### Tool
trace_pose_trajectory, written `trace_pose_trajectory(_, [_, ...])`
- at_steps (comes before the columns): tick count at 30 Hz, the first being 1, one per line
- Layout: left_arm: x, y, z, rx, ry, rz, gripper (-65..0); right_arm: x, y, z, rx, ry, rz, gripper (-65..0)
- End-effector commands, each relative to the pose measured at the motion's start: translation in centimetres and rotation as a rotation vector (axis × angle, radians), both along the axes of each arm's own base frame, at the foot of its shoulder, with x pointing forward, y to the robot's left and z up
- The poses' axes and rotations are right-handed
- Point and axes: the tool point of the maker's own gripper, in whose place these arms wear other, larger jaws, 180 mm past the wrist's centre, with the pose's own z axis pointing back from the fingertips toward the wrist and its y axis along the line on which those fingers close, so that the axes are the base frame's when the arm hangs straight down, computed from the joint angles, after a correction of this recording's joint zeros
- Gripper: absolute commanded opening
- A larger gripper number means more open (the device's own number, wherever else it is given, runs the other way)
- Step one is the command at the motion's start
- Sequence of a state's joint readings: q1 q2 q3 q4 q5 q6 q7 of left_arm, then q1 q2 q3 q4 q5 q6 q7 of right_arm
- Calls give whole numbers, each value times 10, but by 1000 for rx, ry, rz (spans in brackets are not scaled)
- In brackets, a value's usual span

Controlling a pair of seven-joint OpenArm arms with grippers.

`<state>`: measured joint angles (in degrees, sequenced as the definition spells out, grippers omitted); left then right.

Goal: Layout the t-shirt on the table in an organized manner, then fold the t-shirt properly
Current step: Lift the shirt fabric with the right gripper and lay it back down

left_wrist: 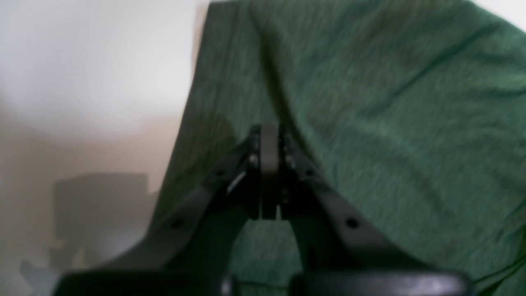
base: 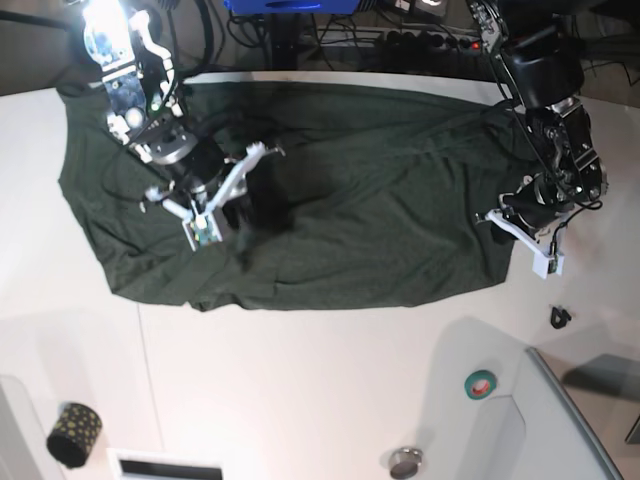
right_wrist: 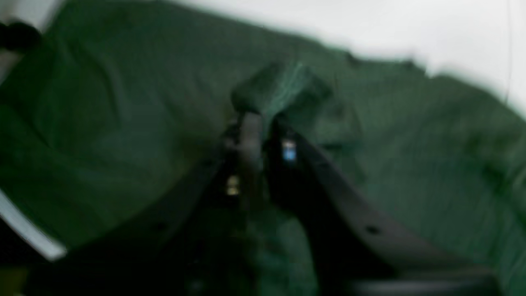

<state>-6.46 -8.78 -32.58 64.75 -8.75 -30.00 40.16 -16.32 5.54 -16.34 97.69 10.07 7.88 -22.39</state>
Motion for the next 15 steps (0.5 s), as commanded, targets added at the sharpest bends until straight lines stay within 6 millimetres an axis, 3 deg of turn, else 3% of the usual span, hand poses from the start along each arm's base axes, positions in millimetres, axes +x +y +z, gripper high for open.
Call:
trace_pose_trajectory(1, [10, 6, 13, 13, -49, -1, -650, 0, 1, 2, 3, 1, 3, -453])
trace_pose_trajectory(2, [8, 7, 12, 14, -44, -2, -650, -7, 0, -4, -12, 40, 8, -408])
trace_pose_trajectory(4, [6, 6, 11, 14, -41, -3, -650, -16, -1, -11, -24, 83, 13, -387])
trace_pose_trajectory(8, [4, 6, 10, 12, -39, -15, -650, -4, -12, 9, -18, 8, -19, -387])
trace_pose_trajectory(11, [-3, 2, 6, 7, -30, -48, -650, 35, -56, 30, -35, -95, -144, -387])
trace_pose_trajectory(15, [-10, 2, 1, 4, -15, -46, -650, 85, -139, 15, -93, -59, -353, -380])
